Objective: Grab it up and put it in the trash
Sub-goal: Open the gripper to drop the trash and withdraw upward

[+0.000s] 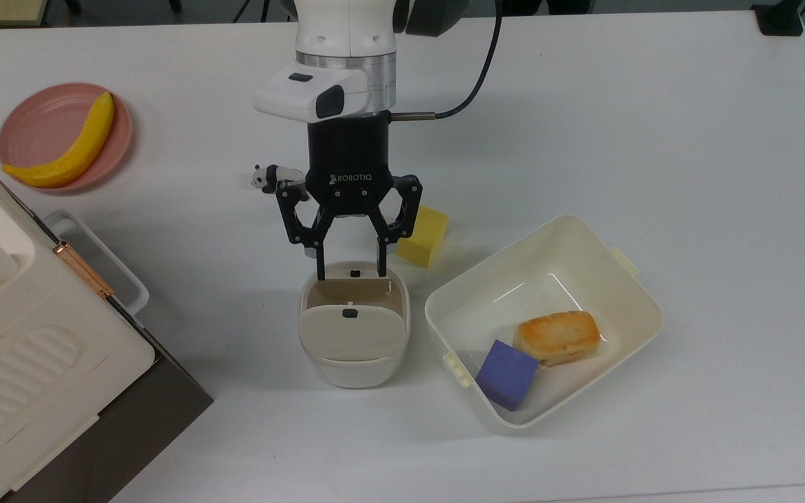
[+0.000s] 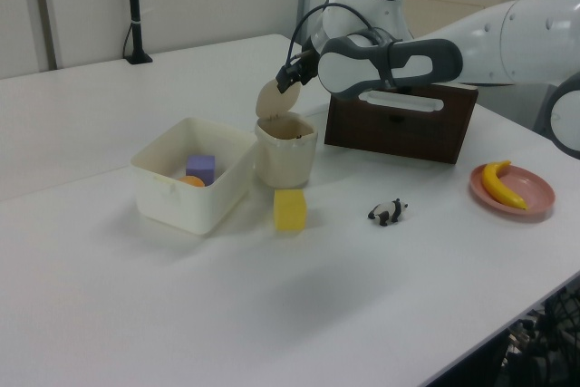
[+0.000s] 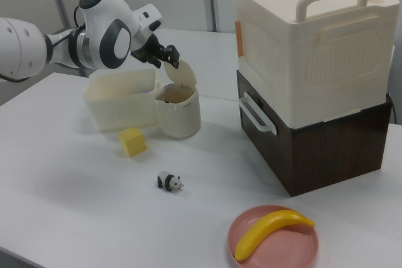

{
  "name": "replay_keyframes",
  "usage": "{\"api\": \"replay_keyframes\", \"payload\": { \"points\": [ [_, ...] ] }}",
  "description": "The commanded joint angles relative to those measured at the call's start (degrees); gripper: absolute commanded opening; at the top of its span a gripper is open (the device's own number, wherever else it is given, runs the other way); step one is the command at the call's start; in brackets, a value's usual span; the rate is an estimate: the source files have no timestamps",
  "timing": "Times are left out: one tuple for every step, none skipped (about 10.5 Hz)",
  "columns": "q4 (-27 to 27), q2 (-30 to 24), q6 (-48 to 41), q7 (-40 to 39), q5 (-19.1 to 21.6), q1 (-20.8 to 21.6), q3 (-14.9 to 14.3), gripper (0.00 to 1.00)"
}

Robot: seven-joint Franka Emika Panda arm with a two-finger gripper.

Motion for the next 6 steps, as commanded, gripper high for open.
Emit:
{"api": "replay_keyframes", "payload": {
  "points": [
    [-3.27, -6.69, -18.34, 1.1, -0.08, 0.48, -0.24, 0.77],
    [-3.27, -8.45, -25.55, 1.19, -0.08, 0.74, -0.24, 0.9],
    [-3.27, -10.2, -31.98, 1.19, -0.08, 0.91, -0.24, 1.0],
    [-3.45, -11.96, -37.09, 1.28, -0.08, 1.09, -0.24, 1.0],
    [-3.8, -13.81, -41.32, 1.28, 0.01, 1.09, -0.24, 1.0],
    [-4.76, -16.0, -45.36, 1.45, 0.1, 1.09, -0.15, 1.0]
  ]
}}
